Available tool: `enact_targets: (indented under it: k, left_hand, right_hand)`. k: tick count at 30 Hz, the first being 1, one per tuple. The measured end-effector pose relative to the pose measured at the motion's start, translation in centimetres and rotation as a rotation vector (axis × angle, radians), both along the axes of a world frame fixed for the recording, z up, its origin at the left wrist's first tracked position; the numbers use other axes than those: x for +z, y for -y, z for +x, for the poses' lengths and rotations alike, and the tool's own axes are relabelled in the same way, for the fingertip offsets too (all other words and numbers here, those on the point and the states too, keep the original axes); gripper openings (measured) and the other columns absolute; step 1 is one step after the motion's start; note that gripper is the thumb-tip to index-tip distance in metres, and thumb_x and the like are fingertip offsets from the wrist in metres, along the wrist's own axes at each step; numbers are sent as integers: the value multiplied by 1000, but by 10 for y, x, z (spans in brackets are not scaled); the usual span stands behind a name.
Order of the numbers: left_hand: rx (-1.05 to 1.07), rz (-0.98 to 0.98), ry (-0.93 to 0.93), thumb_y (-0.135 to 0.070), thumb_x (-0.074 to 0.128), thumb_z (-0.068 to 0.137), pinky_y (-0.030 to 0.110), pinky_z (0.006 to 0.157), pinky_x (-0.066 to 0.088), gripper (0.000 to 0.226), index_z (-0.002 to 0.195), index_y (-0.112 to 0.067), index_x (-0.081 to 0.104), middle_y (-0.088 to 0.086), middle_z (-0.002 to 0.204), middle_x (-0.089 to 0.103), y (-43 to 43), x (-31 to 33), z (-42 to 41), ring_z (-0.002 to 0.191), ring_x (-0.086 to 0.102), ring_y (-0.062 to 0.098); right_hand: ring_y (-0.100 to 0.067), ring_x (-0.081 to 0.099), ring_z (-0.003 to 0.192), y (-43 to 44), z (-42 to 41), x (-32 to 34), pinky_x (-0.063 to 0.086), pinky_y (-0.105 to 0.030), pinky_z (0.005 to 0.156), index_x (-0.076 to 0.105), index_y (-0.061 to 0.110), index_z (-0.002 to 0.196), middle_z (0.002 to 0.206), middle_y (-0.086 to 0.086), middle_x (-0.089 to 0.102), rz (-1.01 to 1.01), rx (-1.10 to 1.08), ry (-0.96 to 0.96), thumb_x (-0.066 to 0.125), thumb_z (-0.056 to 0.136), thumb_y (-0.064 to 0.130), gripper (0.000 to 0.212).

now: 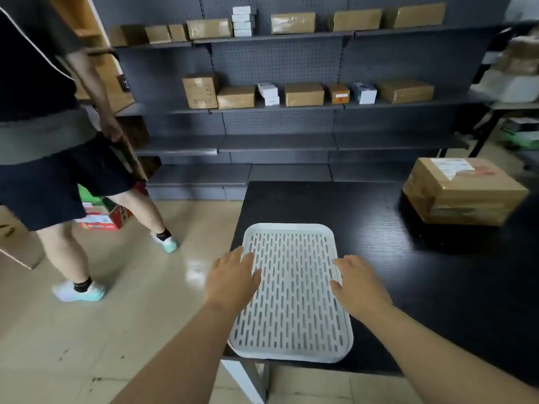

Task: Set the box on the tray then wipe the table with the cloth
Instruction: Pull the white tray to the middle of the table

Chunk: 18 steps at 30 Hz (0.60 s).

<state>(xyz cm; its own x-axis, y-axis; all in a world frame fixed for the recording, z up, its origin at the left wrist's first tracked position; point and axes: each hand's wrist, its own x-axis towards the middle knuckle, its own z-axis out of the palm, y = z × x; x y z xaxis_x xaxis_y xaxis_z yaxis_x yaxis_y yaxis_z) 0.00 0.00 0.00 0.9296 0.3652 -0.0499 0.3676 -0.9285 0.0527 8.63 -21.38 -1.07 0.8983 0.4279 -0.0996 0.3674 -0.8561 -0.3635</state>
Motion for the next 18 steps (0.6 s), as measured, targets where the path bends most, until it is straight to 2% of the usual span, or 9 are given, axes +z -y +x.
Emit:
enact_targets:
  k: [3, 6, 8, 13, 18]
  left_hand:
    - [33, -42, -68, -38, 32, 100, 34, 114, 26, 45, 142, -21, 38, 2, 152, 34, -10, -18, 6, 139, 34, 20]
    - [69, -99, -144, -33, 33, 99, 36, 112, 30, 43, 139, -20, 41, 5, 151, 33, -15, -33, 11, 138, 36, 24]
    - [109, -128, -178, -32, 33, 99, 37, 109, 34, 41, 136, -18, 44, 6, 146, 39, -19, -40, 15, 133, 41, 24]
    - [143, -190, -228, -22, 34, 96, 35, 94, 48, 32, 119, -14, 54, 7, 120, 56, -23, -52, 23, 108, 56, 24]
    - [189, -234, -233, -11, 36, 94, 37, 93, 51, 31, 118, -12, 56, 7, 119, 54, -26, -55, 30, 106, 58, 25]
  right_hand:
    - [-15, 45, 115, -1, 3, -18, 47, -28, 91, 46, 21, 133, 131, 1, 45, -4, -47, -64, 47, 96, 28, 37]
    - [-15, 47, 111, -1, 5, -35, 48, -28, 91, 44, 20, 136, 131, -1, 44, -41, -69, -149, 45, 97, 26, 40]
    - [-13, 47, 105, -3, 7, -43, 49, -28, 90, 44, 20, 136, 127, -2, 45, -32, -82, -180, 43, 98, 25, 38]
    - [-14, 55, 90, -3, 13, -62, 54, -30, 81, 56, 17, 113, 108, -2, 51, -34, -104, -224, 40, 98, 21, 23]
    - [-15, 59, 85, -5, 19, -68, 55, -28, 77, 61, 15, 104, 103, -2, 55, -30, -108, -242, 39, 99, 19, 23]
